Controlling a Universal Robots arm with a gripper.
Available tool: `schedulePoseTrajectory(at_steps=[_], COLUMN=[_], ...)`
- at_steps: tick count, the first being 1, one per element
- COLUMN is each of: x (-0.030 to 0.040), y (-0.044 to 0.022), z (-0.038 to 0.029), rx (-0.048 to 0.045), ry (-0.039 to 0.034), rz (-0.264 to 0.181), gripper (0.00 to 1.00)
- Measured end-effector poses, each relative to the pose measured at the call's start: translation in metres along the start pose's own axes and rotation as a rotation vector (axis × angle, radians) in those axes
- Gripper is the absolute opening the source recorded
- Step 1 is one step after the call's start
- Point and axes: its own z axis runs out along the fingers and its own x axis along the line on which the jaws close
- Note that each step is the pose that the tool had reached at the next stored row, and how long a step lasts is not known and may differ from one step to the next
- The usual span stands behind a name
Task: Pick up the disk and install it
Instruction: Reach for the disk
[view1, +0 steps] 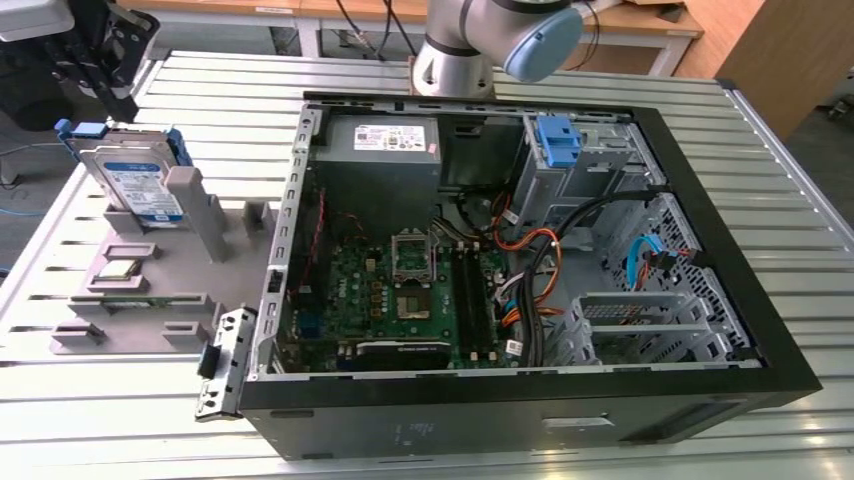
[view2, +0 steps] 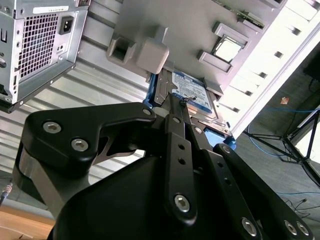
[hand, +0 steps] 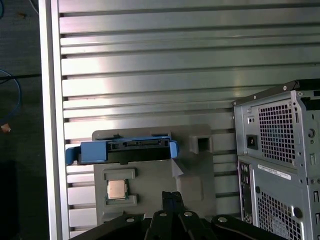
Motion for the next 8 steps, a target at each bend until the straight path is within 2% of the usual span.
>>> schedulePoseTrajectory(at_steps=[3,8], x=[0.0002,0.0001], y=[0.0000,0.0000], z=[0.0002,0.0001], rx=[0.0005,0.0006], ry=[0.0065,0.0068], rz=[0.000,0.000], gripper=[0.10,0.10])
